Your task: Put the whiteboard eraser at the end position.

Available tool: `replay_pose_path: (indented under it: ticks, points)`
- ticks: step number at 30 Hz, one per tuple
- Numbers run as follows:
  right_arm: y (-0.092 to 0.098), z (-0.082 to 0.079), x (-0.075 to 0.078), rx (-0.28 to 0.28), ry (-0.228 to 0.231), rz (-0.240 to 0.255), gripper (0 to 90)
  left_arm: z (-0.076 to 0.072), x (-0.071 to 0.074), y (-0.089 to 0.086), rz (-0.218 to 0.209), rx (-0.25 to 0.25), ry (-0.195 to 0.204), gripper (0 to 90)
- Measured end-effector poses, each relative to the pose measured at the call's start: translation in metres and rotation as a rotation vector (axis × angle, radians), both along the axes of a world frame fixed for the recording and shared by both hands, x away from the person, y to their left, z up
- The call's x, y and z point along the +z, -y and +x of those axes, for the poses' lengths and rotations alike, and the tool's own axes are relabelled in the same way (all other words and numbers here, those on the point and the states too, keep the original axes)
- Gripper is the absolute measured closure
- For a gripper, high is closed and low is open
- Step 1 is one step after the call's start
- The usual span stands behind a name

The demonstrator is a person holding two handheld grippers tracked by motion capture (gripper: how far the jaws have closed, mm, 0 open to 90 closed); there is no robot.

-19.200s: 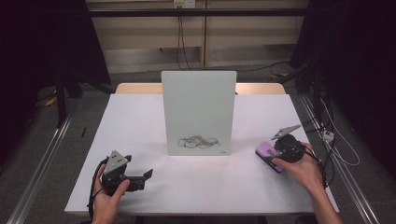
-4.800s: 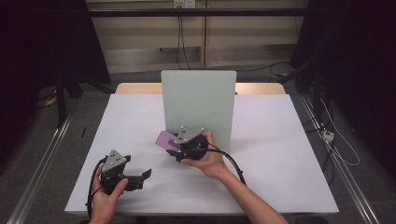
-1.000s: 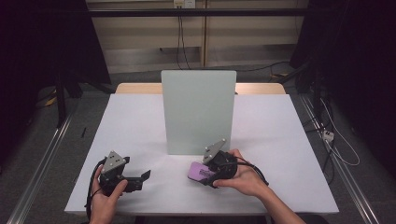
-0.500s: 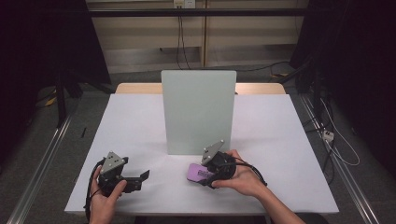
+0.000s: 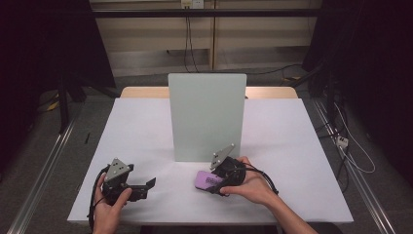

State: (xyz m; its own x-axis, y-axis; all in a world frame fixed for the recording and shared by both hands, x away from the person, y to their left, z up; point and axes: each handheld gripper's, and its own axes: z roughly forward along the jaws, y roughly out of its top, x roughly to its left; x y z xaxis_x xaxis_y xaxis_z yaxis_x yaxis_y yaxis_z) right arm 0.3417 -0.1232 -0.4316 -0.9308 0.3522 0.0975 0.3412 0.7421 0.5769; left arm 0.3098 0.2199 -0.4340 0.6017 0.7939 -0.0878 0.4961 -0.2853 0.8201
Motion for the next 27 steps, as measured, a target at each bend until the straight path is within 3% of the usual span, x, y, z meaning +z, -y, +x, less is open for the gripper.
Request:
replay_pose_path:
  ticks: [21, 27]
  points:
    - [0.0011, 0.0021, 0.0, -0.02, 0.003, -0.014, 36.2, -0.0012, 0.0008, 0.0008, -0.005, -0.004, 0.008, 5.3]
    - [0.0001, 0.0007, -0.0012, -0.024, 0.006, -0.041, 33.8, -0.001, 0.0003, 0.0015, -0.01, -0.011, 0.008, 5.3]
